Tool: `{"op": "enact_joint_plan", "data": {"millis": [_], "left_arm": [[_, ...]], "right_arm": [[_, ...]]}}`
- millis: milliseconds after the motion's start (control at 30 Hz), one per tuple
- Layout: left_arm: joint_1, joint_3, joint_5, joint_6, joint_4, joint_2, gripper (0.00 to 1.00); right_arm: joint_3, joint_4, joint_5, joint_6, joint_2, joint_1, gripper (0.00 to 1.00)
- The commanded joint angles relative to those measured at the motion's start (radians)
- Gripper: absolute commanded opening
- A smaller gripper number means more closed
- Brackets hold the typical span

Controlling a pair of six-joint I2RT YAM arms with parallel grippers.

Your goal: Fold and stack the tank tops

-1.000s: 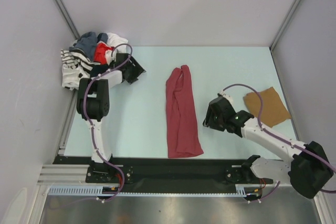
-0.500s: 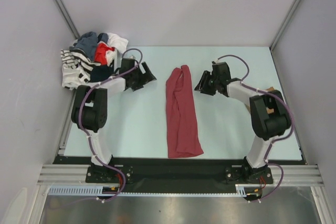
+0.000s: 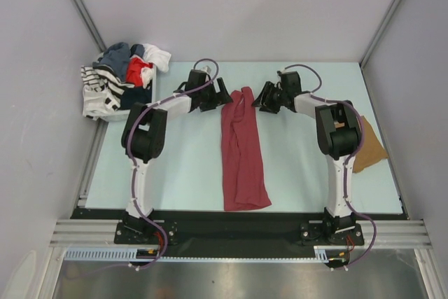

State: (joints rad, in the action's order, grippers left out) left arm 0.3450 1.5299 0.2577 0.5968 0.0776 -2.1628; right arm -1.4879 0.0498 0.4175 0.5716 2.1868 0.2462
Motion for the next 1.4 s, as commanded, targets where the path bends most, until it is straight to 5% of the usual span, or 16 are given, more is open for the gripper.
{"op": "enact_joint_plan", "data": {"millis": [0, 100, 333, 500, 600, 633, 1100, 1300, 1367], "left_arm": [[0.006, 0.104, 0.011, -0.034, 0.021, -0.078, 0.95], [0.011, 0.148, 0.031, -0.023, 0.001, -0.137, 0.88], [0.012, 0.210, 0.041, -0.003, -0.015, -0.203, 0.50], [0.012, 0.233, 0.084, 0.024, -0.050, -0.235, 0.42], [0.011, 0.260, 0.089, 0.032, -0.055, -0.255, 0.16], [0.008, 0.269, 0.078, 0.040, -0.052, -0.259, 0.00], [-0.046, 0.329, 0.003, 0.165, -0.191, -0.301, 0.00], [-0.060, 0.533, 0.021, 0.228, -0.191, -0.445, 0.03], [-0.066, 0.624, 0.041, 0.250, -0.187, -0.483, 0.14]], "right_arm": [[-0.081, -0.015, 0.055, 0.004, 0.076, -0.004, 0.53], [-0.129, -0.013, 0.073, 0.019, 0.111, -0.007, 0.46], [-0.186, -0.016, 0.095, 0.037, 0.162, -0.007, 0.31], [-0.221, -0.022, 0.098, 0.051, 0.191, -0.008, 0.18], [-0.225, -0.034, 0.095, 0.069, 0.203, -0.016, 0.08], [-0.227, -0.041, 0.096, 0.076, 0.205, -0.019, 0.05], [-0.327, -0.090, 0.110, 0.111, 0.283, -0.082, 0.00], [-0.362, -0.111, 0.098, 0.139, 0.310, -0.096, 0.00], [-0.374, -0.110, 0.090, 0.140, 0.314, -0.104, 0.00]]}}
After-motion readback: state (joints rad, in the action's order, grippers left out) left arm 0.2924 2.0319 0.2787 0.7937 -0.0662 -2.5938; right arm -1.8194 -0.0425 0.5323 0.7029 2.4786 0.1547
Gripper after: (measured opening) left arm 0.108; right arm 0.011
